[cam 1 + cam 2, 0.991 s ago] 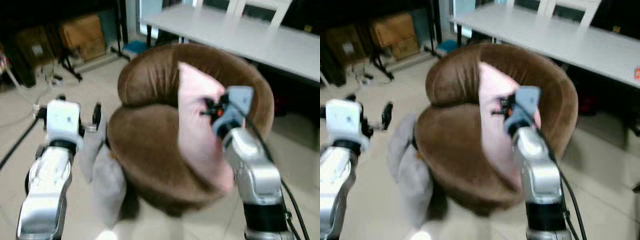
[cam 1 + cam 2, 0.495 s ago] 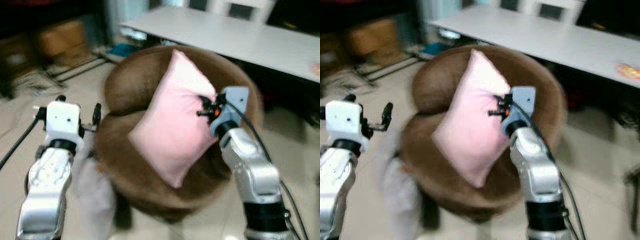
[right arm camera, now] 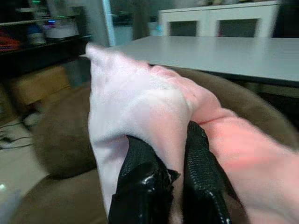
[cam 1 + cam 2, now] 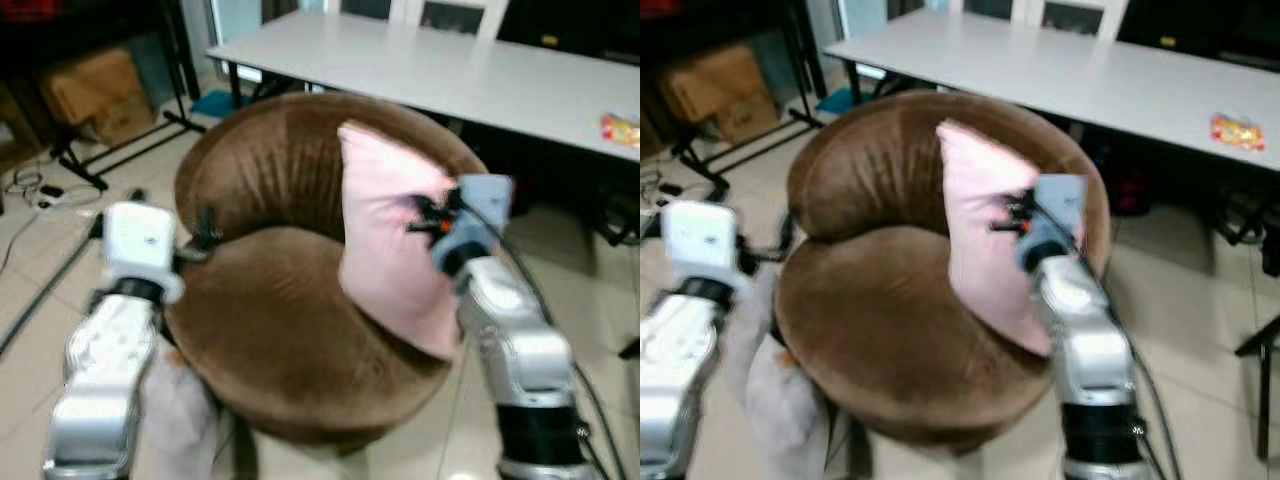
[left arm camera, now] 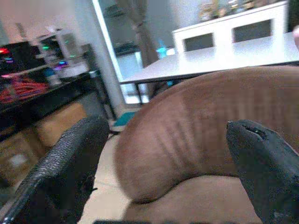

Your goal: Move the pillow to the sofa from floor

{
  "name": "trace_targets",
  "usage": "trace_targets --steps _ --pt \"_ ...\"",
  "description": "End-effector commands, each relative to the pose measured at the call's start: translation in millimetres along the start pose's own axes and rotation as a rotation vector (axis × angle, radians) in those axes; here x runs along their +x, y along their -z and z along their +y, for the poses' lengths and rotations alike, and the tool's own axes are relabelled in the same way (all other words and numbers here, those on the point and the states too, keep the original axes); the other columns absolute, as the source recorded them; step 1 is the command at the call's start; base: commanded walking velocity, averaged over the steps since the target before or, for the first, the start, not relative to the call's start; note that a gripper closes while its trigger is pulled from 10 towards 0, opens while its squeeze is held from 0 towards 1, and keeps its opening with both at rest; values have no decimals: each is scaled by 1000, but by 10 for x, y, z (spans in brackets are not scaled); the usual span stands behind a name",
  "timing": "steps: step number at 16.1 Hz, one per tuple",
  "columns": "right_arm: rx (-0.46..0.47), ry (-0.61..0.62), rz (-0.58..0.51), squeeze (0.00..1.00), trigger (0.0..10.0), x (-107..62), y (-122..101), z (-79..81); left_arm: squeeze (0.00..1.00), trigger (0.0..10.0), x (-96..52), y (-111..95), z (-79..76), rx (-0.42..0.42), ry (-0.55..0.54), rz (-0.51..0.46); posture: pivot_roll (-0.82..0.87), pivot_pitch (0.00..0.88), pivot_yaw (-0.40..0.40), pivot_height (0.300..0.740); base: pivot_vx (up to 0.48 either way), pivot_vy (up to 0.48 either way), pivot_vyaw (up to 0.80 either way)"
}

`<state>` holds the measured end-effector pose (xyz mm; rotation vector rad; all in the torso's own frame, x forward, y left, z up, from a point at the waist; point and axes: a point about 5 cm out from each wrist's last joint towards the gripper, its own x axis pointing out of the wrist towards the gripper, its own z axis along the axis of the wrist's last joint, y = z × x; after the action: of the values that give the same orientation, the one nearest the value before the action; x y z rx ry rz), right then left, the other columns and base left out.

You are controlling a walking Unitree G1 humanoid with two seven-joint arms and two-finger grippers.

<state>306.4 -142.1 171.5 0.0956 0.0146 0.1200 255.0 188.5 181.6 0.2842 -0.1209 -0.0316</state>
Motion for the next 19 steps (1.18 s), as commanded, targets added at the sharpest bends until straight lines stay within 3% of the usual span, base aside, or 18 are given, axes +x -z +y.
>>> trace_targets --steps 1,6,10,19 --pt "8 -38 -70 0 10000 15 -137 102 0 10000 -3 4 58 15 -19 4 18 0 -15 740 240 0 0" --pt "11 -42 -67 0 10000 21 -133 117 0 10000 0 7 56 14 -15 2 18 0 -13 740 244 0 0" --pt "12 -40 -63 0 10000 23 -127 118 0 10000 3 4 55 9 -11 0 18 0 -11 740 270 0 -800" --pt "-20 -75 -71 0 10000 20 -145 156 0 10000 19 -6 53 7 -9 -3 19 0 -10 740 290 0 89"
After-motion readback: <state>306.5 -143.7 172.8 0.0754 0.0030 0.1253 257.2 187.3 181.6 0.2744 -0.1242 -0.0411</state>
